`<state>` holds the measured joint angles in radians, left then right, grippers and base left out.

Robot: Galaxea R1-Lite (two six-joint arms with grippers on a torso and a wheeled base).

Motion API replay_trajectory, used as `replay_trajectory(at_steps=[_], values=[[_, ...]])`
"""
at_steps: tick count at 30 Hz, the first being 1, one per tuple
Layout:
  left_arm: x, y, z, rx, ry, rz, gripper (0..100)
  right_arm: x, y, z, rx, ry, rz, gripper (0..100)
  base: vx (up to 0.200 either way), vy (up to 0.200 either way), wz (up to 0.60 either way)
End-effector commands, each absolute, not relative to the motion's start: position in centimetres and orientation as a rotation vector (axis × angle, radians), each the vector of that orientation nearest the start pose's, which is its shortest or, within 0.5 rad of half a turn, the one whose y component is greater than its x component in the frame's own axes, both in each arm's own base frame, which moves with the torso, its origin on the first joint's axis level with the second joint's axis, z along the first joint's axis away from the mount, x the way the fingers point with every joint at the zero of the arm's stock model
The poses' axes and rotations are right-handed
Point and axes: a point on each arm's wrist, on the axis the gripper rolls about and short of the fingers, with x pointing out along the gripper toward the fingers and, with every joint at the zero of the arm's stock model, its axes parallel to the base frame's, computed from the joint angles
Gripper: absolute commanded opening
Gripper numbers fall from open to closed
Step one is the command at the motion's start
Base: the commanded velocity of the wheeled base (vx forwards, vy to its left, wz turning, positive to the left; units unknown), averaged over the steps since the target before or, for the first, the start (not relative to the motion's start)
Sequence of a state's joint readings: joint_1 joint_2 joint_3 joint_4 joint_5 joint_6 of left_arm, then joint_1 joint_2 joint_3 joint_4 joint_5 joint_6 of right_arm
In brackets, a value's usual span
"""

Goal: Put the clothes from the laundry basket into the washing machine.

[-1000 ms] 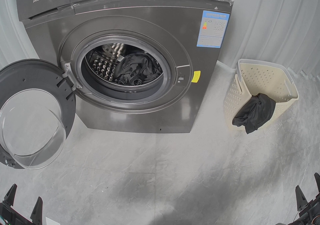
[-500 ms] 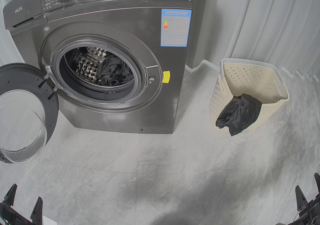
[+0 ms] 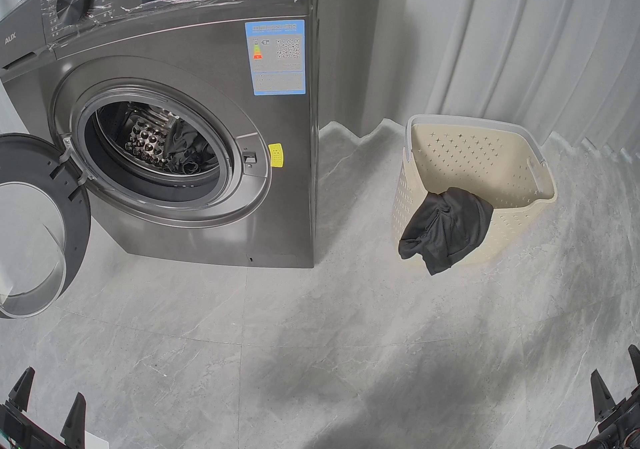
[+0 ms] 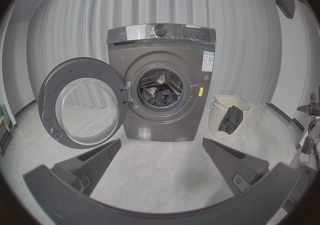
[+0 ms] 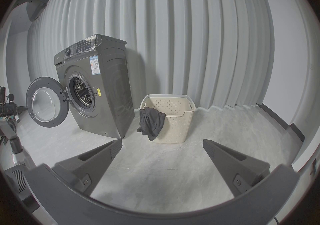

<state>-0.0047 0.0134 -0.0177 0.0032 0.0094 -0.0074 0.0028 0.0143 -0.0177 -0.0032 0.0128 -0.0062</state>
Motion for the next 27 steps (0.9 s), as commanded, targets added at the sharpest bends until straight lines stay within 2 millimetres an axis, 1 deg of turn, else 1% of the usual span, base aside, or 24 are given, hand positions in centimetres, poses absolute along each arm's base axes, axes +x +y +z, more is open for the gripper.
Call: replay_trajectory(at_steps=[1, 14, 27], values=[[-2.26, 0.03, 7.57, -0.006, 0.006, 0.006, 100, -2.28, 0.02, 7.58, -0.008, -0.003, 0.015, 100, 0.0, -0.2, 0.0], [-2.26, 0.03, 7.6, -0.021, 0.003, 0.006, 100, -2.28, 0.02, 7.6, -0.008, -0.005, 0.015, 100, 0.0, -0.2, 0.0], [-2.26, 0.03, 7.59, -0.021, 0.005, 0.005, 100, -2.28, 0.02, 7.58, -0.006, -0.003, 0.015, 100, 0.0, 0.0, 0.0]])
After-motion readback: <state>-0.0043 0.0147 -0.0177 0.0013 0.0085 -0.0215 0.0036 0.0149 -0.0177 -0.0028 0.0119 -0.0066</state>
